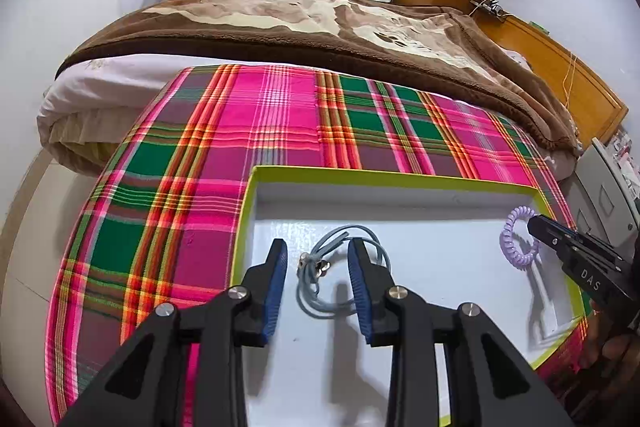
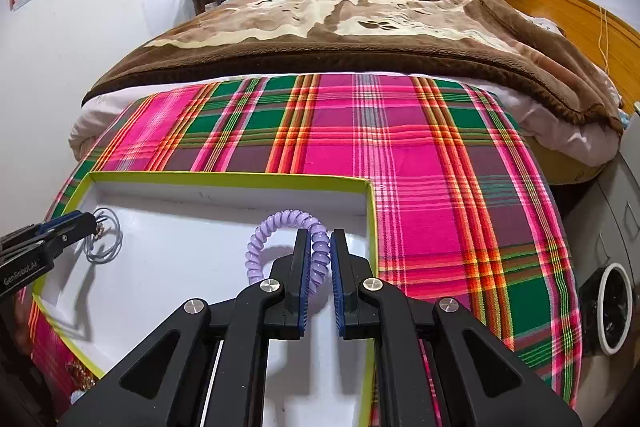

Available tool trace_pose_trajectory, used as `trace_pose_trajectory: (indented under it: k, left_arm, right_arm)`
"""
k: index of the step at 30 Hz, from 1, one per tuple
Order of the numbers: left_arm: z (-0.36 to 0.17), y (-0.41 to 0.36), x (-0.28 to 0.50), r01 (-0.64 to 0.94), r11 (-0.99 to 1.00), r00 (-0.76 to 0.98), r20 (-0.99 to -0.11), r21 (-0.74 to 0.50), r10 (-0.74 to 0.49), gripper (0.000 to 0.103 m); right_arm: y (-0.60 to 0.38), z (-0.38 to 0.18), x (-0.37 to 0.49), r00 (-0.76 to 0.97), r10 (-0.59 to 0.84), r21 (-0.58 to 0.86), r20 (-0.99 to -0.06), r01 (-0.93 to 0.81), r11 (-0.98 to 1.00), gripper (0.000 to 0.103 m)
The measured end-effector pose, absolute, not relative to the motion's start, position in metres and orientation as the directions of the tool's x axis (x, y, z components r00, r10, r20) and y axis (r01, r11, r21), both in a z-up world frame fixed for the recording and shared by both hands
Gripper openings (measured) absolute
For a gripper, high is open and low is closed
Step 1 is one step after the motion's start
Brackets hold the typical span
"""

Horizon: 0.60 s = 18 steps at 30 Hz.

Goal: Organize jewelry
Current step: 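Carry the lavender coil and grey wire bundle over the white tray with both tools, then open both tools to drop the coil and wire bundle into the tray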

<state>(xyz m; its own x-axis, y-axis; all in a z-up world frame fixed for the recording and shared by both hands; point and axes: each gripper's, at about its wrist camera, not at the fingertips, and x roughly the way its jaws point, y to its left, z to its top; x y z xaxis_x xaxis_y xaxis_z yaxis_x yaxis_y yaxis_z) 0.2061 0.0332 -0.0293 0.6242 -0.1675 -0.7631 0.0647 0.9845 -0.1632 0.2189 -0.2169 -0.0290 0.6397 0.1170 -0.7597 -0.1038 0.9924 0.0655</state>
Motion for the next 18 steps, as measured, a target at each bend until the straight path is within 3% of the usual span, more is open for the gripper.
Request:
trace_pose_trajectory:
  k: [5,9,18]
  left_arm:
    - [-0.028,0.033,0.205,0.066,0.985,0.623,-0.764,-0.159,-0.165,0.034]
    - [-0.024,0.032,0.201,0.070,0.984,0.631,-0.757,-0.162,-0.169,0.040]
    - [-0.005,0.033,0.168,0.099,0.977,0.663,-0.719,-0.188,-0.206,0.048]
  right_arm:
    - [-0.215,-0.027,0.217,0.648,0.117,0.066,-0.753,-0.103,0.993,0.022]
    - [-0.215,-0.025,0.215,0.650,0.141,0.086,-0.746,-0.117,0.989,0.035]
    - [-0.214,-0.008,0.189,0.685,0.177,0.108,-0.706,-0.142,0.984,0.036]
